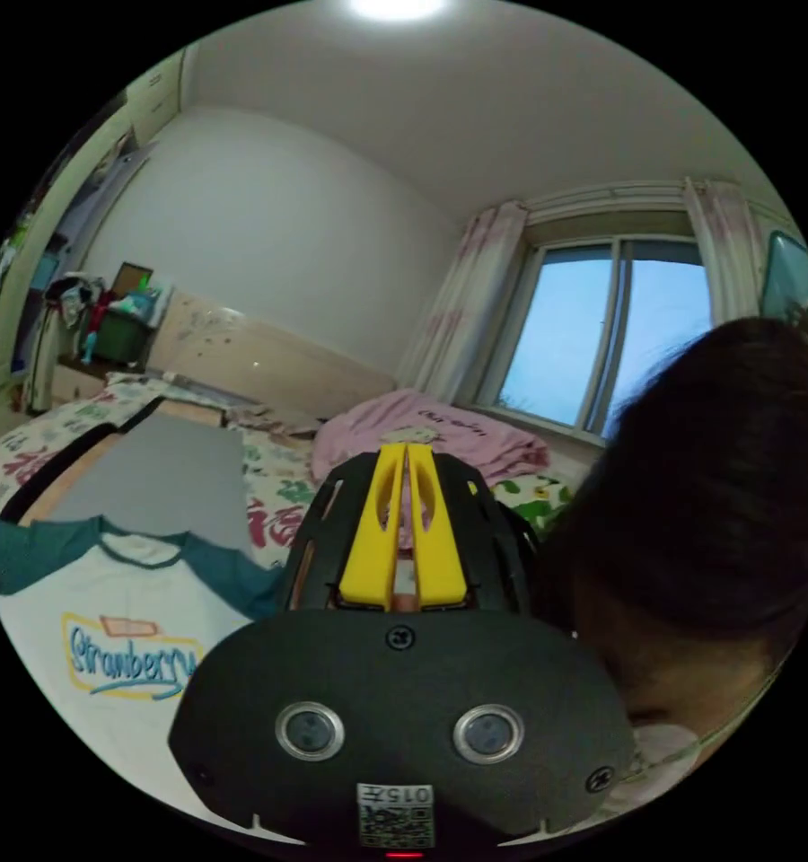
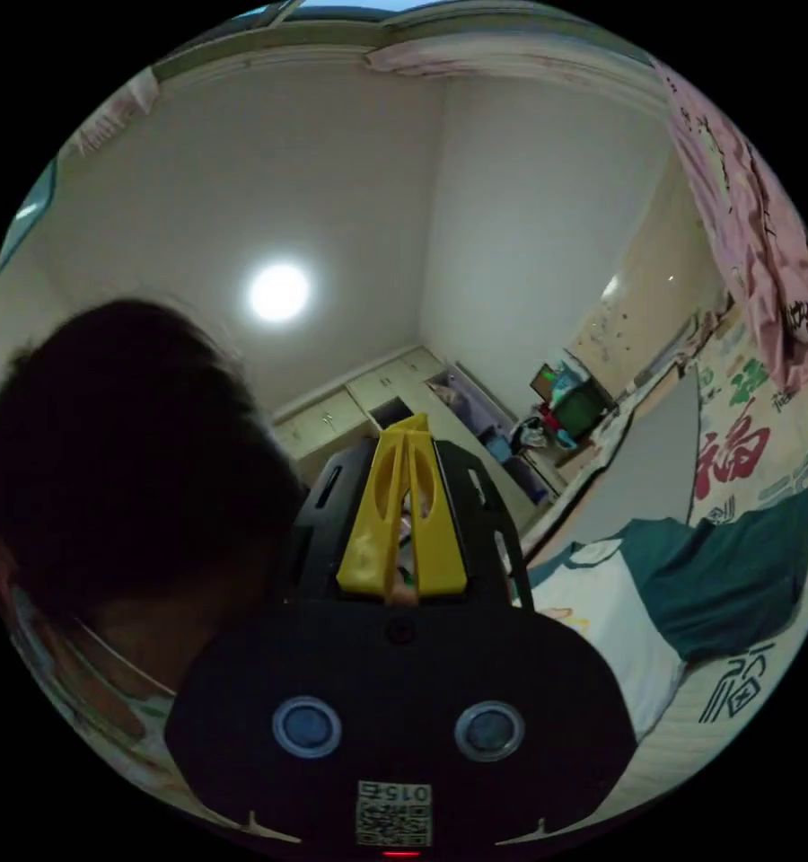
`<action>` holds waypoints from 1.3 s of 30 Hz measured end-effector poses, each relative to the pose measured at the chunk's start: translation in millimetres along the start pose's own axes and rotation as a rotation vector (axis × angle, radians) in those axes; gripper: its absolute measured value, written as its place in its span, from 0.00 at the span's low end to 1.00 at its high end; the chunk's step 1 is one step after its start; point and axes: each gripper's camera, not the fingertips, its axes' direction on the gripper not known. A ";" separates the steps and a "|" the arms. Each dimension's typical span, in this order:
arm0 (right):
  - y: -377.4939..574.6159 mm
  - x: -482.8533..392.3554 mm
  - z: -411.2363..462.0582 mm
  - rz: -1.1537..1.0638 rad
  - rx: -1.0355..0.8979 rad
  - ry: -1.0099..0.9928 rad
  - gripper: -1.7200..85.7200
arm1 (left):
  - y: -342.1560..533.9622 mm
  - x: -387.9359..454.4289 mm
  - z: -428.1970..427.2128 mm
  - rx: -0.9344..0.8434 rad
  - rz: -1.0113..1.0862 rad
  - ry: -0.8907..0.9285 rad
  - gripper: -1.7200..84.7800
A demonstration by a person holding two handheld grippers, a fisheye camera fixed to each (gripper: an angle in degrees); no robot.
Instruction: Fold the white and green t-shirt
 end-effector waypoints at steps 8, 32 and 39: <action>-44.6 -56.2 -166.1 -0.059 0.301 -0.095 0.01 | 11.6 49.3 -68.6 0.118 0.061 0.090 0.01; -22.3 -23.7 -178.9 -0.132 0.555 0.278 0.01 | 94.5 117.8 -176.8 0.570 0.263 -0.251 0.01; -8.2 26.1 -153.9 -0.234 0.582 0.394 0.01 | 71.3 91.5 -180.3 0.659 0.342 -0.231 0.01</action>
